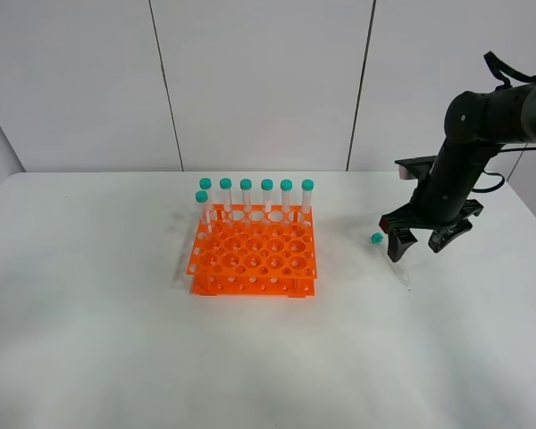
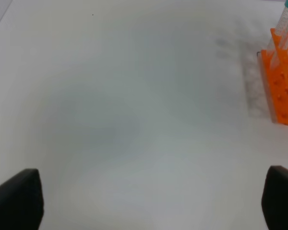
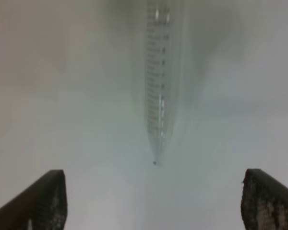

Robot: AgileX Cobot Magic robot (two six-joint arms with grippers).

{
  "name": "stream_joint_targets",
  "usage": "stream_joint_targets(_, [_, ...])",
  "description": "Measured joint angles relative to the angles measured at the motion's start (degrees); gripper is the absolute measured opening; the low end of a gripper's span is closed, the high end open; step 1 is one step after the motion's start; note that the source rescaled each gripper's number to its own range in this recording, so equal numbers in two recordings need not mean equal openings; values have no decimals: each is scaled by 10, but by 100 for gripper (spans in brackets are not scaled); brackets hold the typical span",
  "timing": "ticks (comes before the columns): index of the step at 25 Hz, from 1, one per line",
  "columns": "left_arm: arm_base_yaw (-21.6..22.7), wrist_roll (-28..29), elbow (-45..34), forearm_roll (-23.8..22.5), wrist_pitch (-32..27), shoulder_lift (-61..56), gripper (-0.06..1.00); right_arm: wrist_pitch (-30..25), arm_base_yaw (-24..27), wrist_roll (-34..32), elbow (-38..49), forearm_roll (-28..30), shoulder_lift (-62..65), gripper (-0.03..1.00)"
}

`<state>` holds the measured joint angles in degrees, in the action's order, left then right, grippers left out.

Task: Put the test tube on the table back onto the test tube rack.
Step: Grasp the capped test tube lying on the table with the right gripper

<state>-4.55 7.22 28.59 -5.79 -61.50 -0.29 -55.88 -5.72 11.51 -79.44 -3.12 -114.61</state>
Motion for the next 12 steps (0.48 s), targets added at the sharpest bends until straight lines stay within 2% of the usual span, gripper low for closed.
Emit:
stream_joint_targets(3, [0, 0, 0, 0, 0, 0, 100, 20, 0, 0, 0, 1, -8, 87])
stream_joint_targets(12, [0, 0, 0, 0, 0, 0, 100, 32, 0, 0, 0, -7, -57, 87])
